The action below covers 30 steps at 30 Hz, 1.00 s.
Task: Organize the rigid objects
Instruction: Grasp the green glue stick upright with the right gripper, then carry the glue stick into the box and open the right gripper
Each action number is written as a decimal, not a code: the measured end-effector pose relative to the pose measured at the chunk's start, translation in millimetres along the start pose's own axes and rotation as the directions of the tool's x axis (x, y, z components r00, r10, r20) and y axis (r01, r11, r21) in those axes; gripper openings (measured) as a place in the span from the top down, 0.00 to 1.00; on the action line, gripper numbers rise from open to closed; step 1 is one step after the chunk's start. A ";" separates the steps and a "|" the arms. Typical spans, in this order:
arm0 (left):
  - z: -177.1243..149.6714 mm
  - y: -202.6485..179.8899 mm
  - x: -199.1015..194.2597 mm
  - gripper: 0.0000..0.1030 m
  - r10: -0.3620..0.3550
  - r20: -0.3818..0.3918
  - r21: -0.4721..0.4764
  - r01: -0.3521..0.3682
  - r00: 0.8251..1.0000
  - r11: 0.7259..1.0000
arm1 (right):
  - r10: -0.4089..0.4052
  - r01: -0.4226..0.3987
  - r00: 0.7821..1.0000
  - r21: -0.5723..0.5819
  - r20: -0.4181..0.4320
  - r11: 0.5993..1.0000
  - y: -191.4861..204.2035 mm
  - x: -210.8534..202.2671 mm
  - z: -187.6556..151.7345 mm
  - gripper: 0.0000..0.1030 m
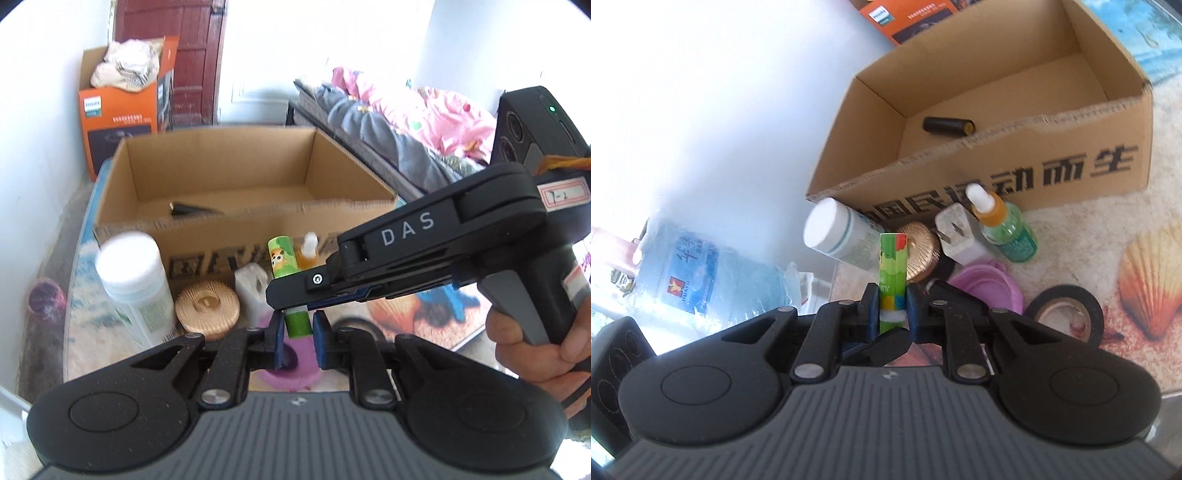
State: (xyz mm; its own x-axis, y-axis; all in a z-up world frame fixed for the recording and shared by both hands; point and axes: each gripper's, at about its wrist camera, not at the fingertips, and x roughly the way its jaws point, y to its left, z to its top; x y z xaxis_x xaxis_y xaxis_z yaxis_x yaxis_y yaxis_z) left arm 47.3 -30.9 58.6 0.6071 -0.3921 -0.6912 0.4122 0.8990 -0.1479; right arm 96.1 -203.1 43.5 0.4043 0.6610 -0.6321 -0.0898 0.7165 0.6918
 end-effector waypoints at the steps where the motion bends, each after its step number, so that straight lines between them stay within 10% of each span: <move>1: 6.8 2.0 -3.2 0.83 0.005 0.011 -0.001 -0.005 1.000 1.000 | 0.009 -0.008 1.000 -0.020 0.012 1.000 6.7 -2.8 5.7 0.86; 19: 135.2 108.9 100.8 0.83 0.076 -0.168 -0.105 -0.094 0.983 0.990 | -0.016 0.015 0.992 -0.011 -0.126 1.000 18.2 99.8 187.2 0.86; 30: 144.0 123.5 157.3 0.74 0.197 -0.287 -0.037 -0.216 0.938 0.976 | -0.042 0.071 0.967 0.110 -0.251 0.991 -25.9 189.2 217.1 0.84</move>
State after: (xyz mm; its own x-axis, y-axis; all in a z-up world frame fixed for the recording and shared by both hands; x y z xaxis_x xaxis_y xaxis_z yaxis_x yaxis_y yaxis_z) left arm 291.5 -9.7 33.5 0.4555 -0.1348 -0.8800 0.2460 0.9690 -0.0211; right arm 372.5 -144.9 -18.3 0.1666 0.6654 -0.7276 0.0395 0.7328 0.6792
